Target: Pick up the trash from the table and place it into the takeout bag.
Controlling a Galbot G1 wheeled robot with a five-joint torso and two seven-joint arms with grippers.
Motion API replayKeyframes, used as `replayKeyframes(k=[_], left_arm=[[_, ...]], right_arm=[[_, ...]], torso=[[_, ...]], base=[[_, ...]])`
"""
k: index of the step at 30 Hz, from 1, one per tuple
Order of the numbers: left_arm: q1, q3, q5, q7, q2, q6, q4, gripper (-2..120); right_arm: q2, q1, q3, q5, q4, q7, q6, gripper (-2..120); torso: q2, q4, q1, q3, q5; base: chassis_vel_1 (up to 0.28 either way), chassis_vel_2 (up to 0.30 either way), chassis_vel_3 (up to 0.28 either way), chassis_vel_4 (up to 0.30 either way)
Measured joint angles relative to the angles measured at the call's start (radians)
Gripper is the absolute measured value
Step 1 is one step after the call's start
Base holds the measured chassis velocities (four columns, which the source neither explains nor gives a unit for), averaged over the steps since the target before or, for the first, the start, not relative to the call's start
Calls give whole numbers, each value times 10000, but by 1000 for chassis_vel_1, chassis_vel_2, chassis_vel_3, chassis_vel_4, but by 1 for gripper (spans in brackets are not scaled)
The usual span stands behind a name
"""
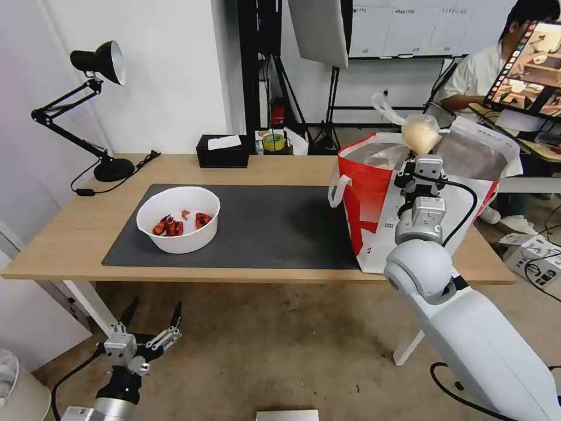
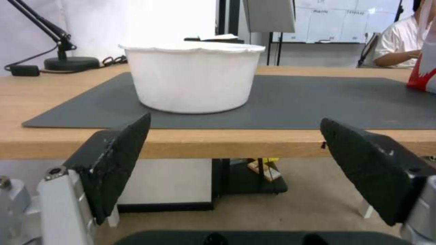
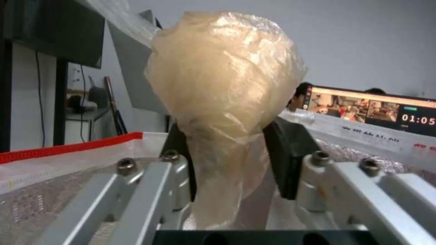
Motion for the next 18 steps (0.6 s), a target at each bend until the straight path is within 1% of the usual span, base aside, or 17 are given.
replayKeyframes(k=[2, 3, 5, 6, 7, 9, 10, 13, 14, 16, 18], left_arm=[[-14, 16, 1, 0, 5, 0, -7, 100], [-14, 16, 1, 0, 5, 0, -7, 100], [-19, 16, 1, 0, 25, 0, -18, 100], [-19, 12, -3, 0, 46, 0, -19, 100], [-19, 12, -3, 0, 46, 0, -19, 100], [-14, -4, -12, 0, 72, 0, -26, 100], [-14, -4, -12, 0, 72, 0, -26, 100], [-6, -22, -32, 0, 87, 0, -39, 100], [-6, -22, -32, 0, 87, 0, -39, 100], [-5, -24, -39, 0, 89, 0, -40, 100], [-5, -24, -42, 0, 90, 0, -40, 100]], right_arm=[[-43, 2, 0, 22, 17, -3, 0, 47], [-43, 2, 0, 22, 17, -3, 0, 47], [-57, 9, 0, 44, 29, -6, 0, 53], [-62, 21, -4, 64, 31, -7, 0, 61], [-62, 21, -4, 64, 31, -7, 0, 61], [-56, 37, -24, 91, 31, -9, -1, 72], [-56, 37, -24, 91, 31, -9, -1, 72], [-39, 42, -56, 100, 24, -17, -5, 86], [-39, 42, -56, 100, 24, -17, -5, 86], [-29, 58, -78, 101, 11, -29, -7, 96], [-25, 64, -91, 100, 7, -36, -9, 99]], torso=[[0, 0, 0, 0, 0], [0, 0, 0, 0, 0], [0, -1, 0, 0, 0], [0, 0, 0, 0, 0], [0, 0, 0, 0, 0], [0, 0, 0, 0, 0], [0, 0, 0, 0, 0], [0, 0, 0, 0, 0], [0, 0, 0, 0, 0], [0, 0, 0, 0, 0], [0, 0, 1, 0, 0]], base=[[0, 0, 0, 0], [0, 0, 0, 0], [0, 0, 0, 0], [0, 0, 0, 0], [0, 0, 0, 0], [0, 0, 0, 0], [0, 0, 0, 0], [0, 0, 0, 0], [0, 0, 0, 0], [0, 0, 0, 0], [0, 0, 0, 0]])
